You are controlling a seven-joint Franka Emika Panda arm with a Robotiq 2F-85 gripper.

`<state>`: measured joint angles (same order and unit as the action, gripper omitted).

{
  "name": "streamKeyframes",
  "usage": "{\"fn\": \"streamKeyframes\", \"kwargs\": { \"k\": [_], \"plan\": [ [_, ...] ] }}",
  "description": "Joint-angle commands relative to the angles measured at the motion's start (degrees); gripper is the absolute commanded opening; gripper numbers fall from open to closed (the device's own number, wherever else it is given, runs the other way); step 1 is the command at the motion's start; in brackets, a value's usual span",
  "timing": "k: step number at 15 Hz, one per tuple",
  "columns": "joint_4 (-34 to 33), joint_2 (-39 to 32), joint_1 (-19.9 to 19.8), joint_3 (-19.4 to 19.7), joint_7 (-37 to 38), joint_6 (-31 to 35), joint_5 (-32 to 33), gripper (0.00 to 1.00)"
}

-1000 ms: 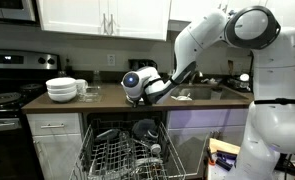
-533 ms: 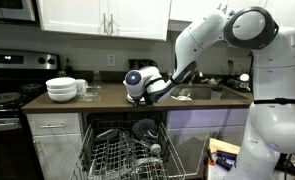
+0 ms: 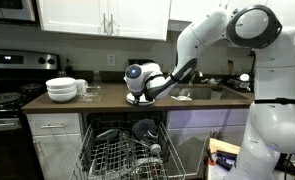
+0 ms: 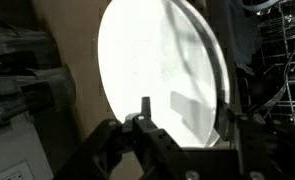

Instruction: Pick up the white plate from the dishwasher and position it among the white plates on the counter

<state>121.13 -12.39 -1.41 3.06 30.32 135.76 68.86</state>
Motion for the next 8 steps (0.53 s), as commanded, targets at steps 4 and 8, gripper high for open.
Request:
{"fn": "streamKeyframes", "kwargs": {
  "k": [4, 8],
  "plan": [
    [2.49, 3.49, 0.62, -0.65, -3.12, -1.39, -2.59, 0.97],
    [1.91, 2.47, 1.55, -0.07, 0.32, -6.8, 3.28, 0.92]
  ]
}}
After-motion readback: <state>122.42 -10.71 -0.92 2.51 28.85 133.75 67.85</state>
